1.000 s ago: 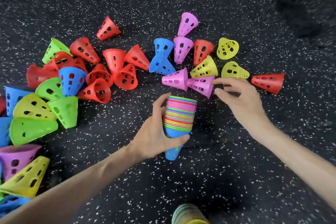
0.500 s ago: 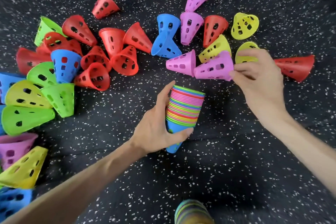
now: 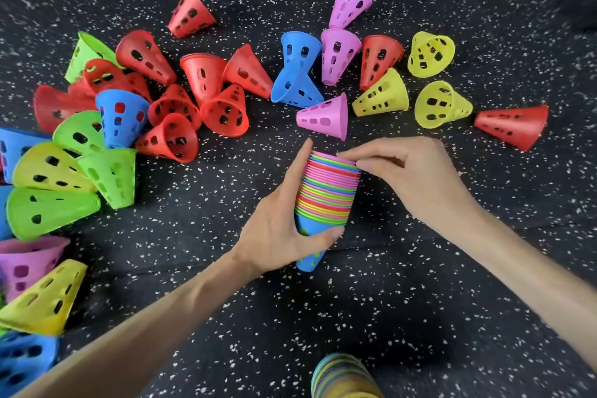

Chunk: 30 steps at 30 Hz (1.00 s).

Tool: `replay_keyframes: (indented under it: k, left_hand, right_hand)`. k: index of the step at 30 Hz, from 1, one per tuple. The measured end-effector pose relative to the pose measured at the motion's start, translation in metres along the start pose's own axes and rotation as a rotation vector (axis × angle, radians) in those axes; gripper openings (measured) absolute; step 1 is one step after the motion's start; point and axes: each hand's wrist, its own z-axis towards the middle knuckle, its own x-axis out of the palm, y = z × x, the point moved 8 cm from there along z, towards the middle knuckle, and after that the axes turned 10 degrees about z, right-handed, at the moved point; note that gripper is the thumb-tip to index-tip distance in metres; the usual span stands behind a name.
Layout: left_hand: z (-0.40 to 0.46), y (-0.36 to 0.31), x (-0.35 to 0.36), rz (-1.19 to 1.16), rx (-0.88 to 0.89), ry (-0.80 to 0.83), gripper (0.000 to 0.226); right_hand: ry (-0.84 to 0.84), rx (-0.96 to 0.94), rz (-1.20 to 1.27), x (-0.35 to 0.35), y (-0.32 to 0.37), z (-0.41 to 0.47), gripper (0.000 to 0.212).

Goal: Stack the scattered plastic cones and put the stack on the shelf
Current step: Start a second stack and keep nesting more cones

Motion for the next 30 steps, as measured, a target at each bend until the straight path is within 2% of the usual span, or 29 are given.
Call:
replay_keyframes:
  k: [6,8,12,19,21,26,30]
  left_hand:
    - [0.0,0.0,-0.002,-0.063,0.006,-0.025,0.112]
    - [0.0,0.002,-0.002,-0.074,-0.014,-0.039,0.112]
    - [-0.001,0.003,-0.004,-0.069,-0.022,-0.056,0.112]
    - [-0.001,0.001,-0.005,-0.062,-0.011,-0.062,0.111]
    - [-0.001,0.002,-0.004,-0.05,-0.018,-0.046,0.112]
    - [-0.001,0.003,-0.002,-0.015,-0.026,-0.042,0.112]
    - [-0.002,0.004,-0.002,-0.001,-0.03,-0.042,0.111]
  right_hand:
    - [-0.029,0.012,0.074,-0.007,-0.01,0.013,0.034]
    - [-0.048,0.034,0.027,-0.01,-0.016,0.022,0.038]
    - [0.084,0.143,0.006,0.008,-0.031,0.039,0.045]
    - [-0.201,0.065,0.097,-0.012,-0.026,0.043,0.022]
    - [-0.255,0.037,0.127,-0.019,-0.023,0.04,0.021]
    - [-0.312,0.024,0.152,-0.029,-0.013,0.036,0.027]
    - [-0.302,0.037,0.068,-0.03,-0.008,0.03,0.027]
